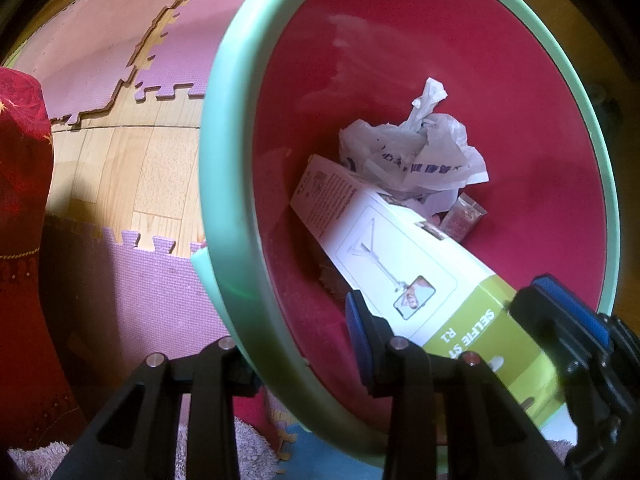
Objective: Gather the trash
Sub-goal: 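Lower the box into the bucket and open the right tool, then move the right tool back to the shelf toward the blue wet-wipes pack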
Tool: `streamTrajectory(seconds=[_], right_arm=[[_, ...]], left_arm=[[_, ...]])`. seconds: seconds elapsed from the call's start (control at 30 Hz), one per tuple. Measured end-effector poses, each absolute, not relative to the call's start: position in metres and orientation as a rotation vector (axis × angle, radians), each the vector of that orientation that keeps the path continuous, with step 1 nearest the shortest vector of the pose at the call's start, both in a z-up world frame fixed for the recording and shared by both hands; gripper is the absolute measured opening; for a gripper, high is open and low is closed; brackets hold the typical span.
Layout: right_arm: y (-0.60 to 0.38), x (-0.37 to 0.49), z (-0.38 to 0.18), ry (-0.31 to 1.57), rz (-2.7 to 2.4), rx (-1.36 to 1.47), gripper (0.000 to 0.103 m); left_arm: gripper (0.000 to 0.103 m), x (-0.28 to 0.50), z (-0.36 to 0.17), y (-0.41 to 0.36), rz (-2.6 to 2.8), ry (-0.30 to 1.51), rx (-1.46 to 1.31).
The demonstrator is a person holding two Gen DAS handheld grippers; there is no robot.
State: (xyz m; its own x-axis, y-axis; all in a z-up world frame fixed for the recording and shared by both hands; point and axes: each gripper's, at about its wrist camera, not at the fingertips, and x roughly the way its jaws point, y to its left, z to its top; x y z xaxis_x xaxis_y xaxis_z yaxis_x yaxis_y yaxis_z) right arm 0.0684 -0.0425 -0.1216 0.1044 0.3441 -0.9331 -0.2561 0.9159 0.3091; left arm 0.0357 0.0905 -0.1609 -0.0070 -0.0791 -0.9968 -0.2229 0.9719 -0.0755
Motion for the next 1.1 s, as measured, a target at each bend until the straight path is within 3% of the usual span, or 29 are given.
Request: streamTrajectory(seconds=[0.2,1.1], right_arm=[[-0.047,0.067,-0.100,1.320,0.443,0.090,0.029],[-0.131,0.056,-0.035,1.053,0.260,0.048,0.030]], left_arm=[[0.036,0.036,-0.160,0.091,0.116,1.578,-0.237],[0.037,0.036,-0.158,0.090,0.122,1.576,-0.232]])
